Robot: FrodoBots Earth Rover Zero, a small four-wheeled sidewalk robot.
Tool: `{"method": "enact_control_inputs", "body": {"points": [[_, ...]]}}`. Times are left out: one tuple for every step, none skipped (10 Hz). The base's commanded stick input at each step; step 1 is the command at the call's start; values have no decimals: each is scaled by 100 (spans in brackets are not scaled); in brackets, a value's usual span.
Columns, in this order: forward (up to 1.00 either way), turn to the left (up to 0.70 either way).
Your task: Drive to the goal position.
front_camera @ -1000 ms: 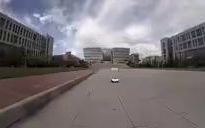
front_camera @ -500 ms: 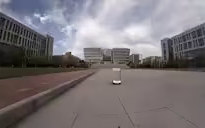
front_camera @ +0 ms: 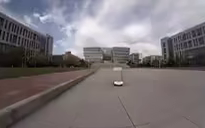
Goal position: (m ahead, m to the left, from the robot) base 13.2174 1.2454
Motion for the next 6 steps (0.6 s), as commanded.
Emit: {"method": "enact_control_inputs", "body": {"points": [[70,0],[70,0],[70,0],[70,0],[70,0],[70,0]]}}
